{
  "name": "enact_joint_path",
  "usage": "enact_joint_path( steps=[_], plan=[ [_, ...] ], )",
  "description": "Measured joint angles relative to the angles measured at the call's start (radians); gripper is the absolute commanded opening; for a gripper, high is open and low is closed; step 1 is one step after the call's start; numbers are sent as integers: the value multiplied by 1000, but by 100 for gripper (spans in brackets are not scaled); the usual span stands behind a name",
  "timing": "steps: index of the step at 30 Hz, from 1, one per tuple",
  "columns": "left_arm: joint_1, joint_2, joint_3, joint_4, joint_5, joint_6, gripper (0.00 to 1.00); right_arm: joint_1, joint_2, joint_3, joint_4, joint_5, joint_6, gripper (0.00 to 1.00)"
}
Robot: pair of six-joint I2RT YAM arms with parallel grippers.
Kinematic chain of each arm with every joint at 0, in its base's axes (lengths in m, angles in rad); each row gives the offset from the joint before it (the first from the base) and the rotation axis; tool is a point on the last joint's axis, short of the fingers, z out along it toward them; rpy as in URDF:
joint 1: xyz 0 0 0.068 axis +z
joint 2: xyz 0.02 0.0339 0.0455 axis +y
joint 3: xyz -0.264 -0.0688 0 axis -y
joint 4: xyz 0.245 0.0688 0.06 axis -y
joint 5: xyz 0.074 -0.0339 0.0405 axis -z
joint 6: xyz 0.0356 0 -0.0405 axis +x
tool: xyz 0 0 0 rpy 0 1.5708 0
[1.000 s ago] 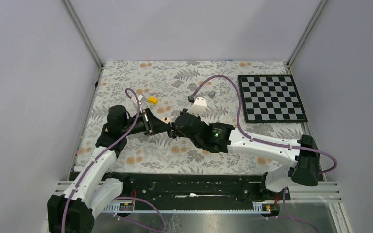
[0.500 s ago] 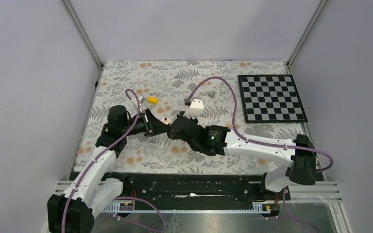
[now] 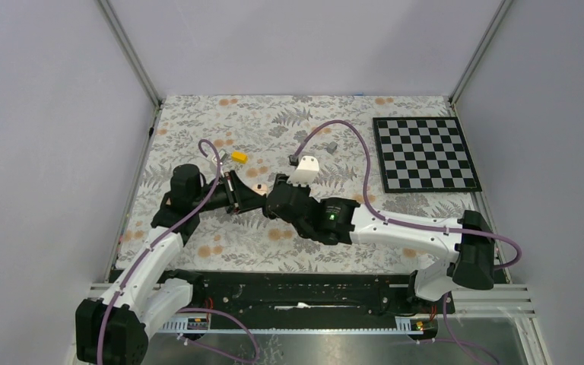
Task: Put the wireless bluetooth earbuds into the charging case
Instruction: Place the earbud in the charging case, then pick up the earbud from the center of the board.
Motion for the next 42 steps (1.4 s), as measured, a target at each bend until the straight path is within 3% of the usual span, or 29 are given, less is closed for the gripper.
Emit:
enact_joint_path(
  steps=[5,7,12,18,21,25,31,42],
  plan=[
    [-2,7,0,-2,-2,4,0,3,-34,-4,14,0,0,43],
    [-2,8,0,-2,-3,9,0,4,-64,-15,19,6,0,48],
    [-2,31,19,-44,-13,41,0,-7,-220,-108,6,59,-1,52],
    [-2,92,89,-125,-27,109,0,-223,-452,-313,-84,21,24,54],
    [-2,115,113,-173,-43,146,0,-270,-487,-364,-158,-14,21,55],
    [-2,132,131,-244,-74,192,0,-358,-365,-351,-171,-168,-53,51],
    [-2,121,128,-297,-106,206,0,-460,34,-168,-160,-351,-184,44],
    [-2,47,106,-303,-111,193,0,-523,437,183,-128,-429,-216,40]
  ],
)
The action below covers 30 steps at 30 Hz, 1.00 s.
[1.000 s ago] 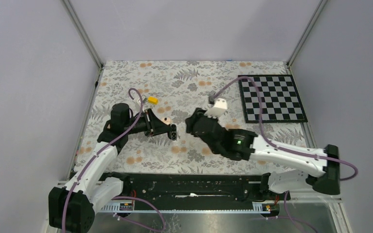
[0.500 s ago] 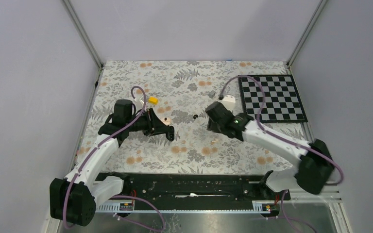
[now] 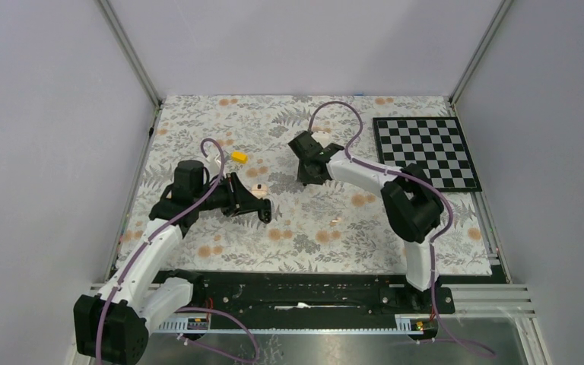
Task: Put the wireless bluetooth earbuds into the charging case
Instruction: Pick up the earbud from the center of the board.
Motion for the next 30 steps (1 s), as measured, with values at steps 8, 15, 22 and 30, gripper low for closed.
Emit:
enact_joint_path(
  steps=[8,15,22,30],
  plan=[
    [0,-5,-3,0,3,1,0,-27,133,87,-26,8,10,36],
    [0,-18,-24,-9,7,2,0,-33,185,147,-49,11,11,30],
    [0,-18,-25,-19,11,8,0,-43,196,151,-54,14,16,13],
    [0,-15,-25,-20,11,16,0,-44,131,44,25,-2,6,0]
  ],
)
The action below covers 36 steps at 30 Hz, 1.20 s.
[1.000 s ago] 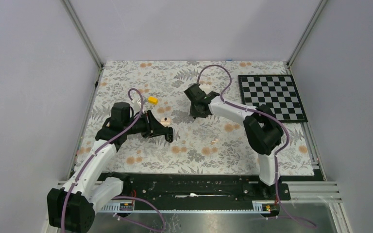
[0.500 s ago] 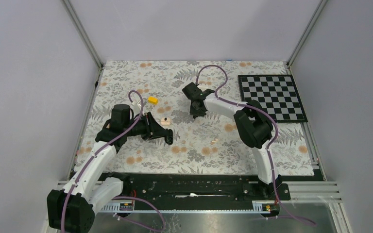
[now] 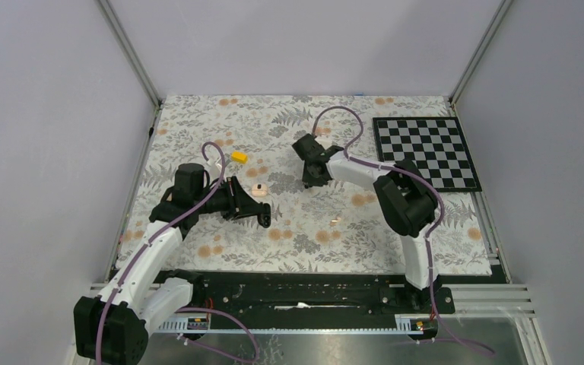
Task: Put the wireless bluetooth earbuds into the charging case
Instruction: Pick up the earbud from the center of the board.
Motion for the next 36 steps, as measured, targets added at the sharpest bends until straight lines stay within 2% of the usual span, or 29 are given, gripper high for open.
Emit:
enact_joint_path(
  steps=[9,15,18,21,23,27,36],
  plan=[
    [0,22,0,1,0,2,0,-1,-324,-396,129,-157,-129,0],
    [0,37,0,2,0,2,0,0,-492,-548,174,-317,-233,0],
    [0,46,0,3,0,8,0,18,-500,-555,161,-363,-285,0],
    [0,58,0,3,-1,12,0,80,-487,-530,104,-329,-330,1],
    [0,60,0,2,-1,12,0,131,-462,-497,68,-295,-352,8],
    [0,60,0,1,-1,12,0,212,-390,-425,17,-211,-380,14],
    [0,60,0,1,-1,12,0,237,-414,-419,-14,-57,-338,31]
  ],
)
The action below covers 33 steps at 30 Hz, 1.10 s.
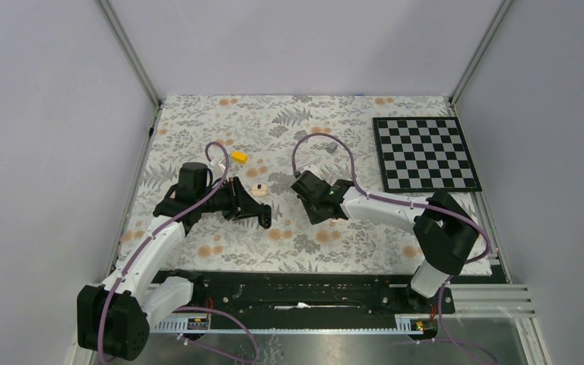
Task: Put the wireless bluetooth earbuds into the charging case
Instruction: Pick up the earbud from the center of the board.
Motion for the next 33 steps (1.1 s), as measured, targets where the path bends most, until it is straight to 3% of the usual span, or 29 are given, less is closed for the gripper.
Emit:
enact_joint_path(
  steps=[2,10,17,33],
  plan=[
    [0,0,0,0,0,0,0,0,-5,0,-3,46,5,36],
    [0,-2,0,-1,0,0,0,-76,-5,0,-19,108,2,33],
    [0,-9,0,-1,0,0,0,-193,6,1,-2,89,-16,33],
    [0,-17,0,-1,0,-1,0,-193,89,4,55,-41,-36,33]
  ],
)
